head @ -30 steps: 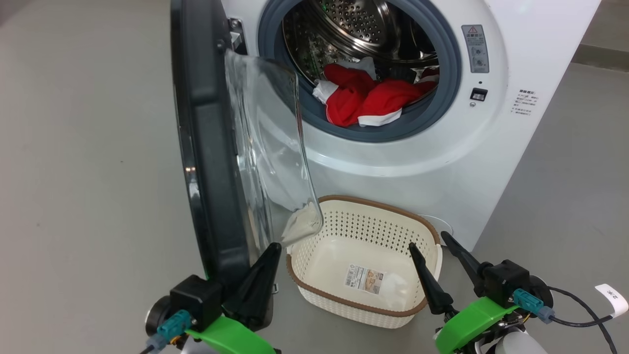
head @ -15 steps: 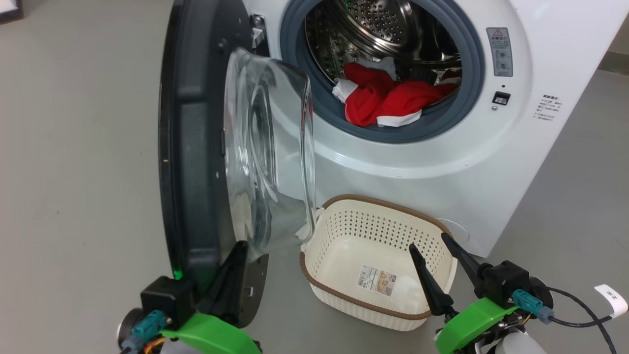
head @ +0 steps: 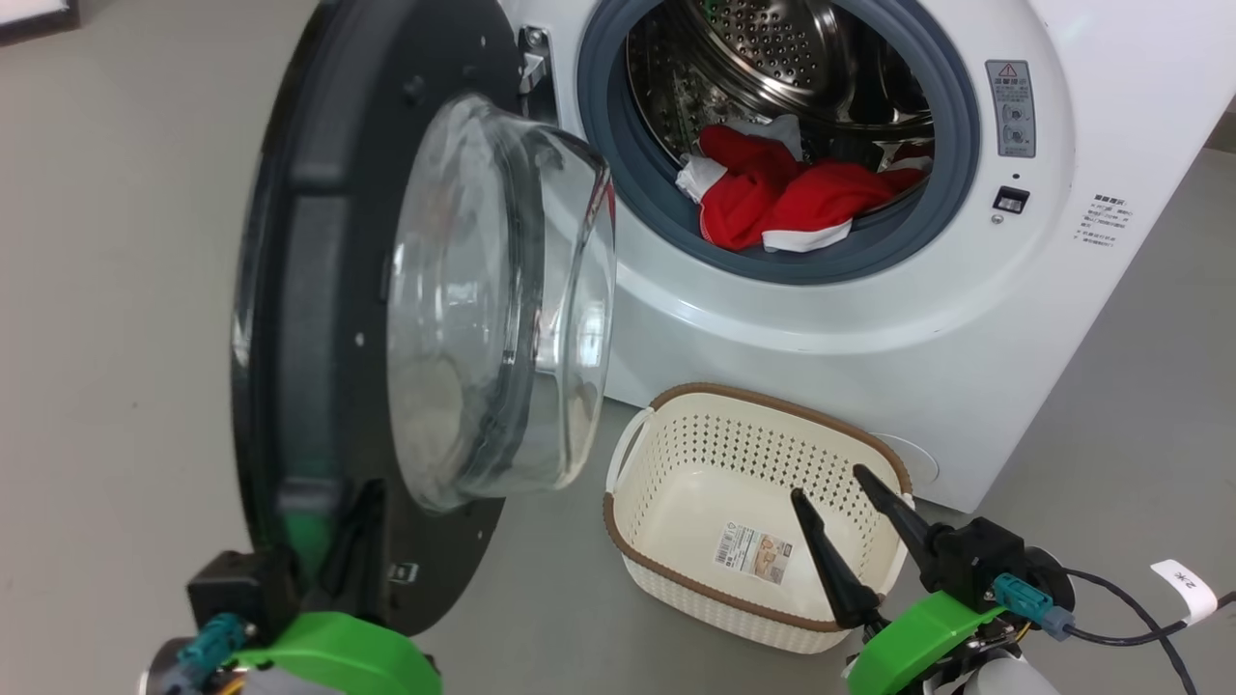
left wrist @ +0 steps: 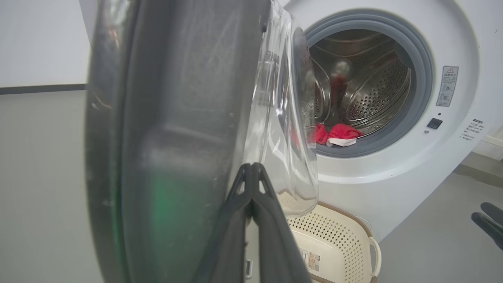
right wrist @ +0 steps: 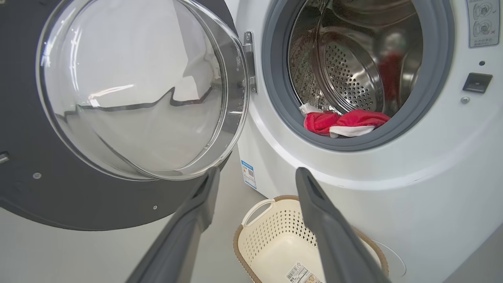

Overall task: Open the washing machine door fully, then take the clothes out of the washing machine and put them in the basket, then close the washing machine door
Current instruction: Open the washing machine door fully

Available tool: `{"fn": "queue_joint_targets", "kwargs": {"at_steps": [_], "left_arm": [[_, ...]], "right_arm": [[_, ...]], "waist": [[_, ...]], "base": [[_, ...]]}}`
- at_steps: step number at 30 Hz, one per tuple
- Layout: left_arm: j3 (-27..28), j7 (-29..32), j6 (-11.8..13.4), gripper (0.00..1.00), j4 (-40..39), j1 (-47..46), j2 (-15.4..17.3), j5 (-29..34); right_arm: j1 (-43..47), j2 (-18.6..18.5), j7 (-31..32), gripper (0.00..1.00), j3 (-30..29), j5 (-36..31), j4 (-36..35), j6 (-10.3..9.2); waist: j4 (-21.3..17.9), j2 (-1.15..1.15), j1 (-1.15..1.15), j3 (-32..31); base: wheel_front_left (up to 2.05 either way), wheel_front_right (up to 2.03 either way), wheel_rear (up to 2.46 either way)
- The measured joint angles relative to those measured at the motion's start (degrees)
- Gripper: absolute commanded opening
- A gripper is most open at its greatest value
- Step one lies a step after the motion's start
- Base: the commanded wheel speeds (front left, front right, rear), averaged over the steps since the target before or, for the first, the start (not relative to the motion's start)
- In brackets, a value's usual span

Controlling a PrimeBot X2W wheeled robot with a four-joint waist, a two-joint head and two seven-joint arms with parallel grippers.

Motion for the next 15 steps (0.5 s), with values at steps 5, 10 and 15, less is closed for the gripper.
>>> {"fn": "queue_joint_targets", "kwargs": {"at_steps": [5, 10, 15], "left_arm": [[3.09, -0.26, 1.35, 0.0, 0.63, 0.26, 1.38, -0.24], [5.36, -1.38, 1.52, 0.0, 1.76, 0.44, 2.3, -1.0], [7.95, -2.92, 2.83, 0.0, 2.79, 0.45, 2.61, -1.51]], "right_arm": [[0.0, 0.0, 0.0, 1.0, 0.44, -0.44, 0.19, 0.0], [-0.01, 0.0, 0.0, 1.0, 0.55, -1.16, 0.53, 0.0], [-0.01, -0.01, 0.0, 1.0, 0.45, -1.69, 0.81, 0.0]], "waist": [[-0.33, 0.0, 0.0, 0.18], [-0.68, 0.0, 0.0, 0.45], [-1.34, 0.0, 0.0, 0.98]], "base": [[0.0, 0.0, 0.0], [0.0, 0.0, 0.0], [0.0, 0.0, 0.0]]}}
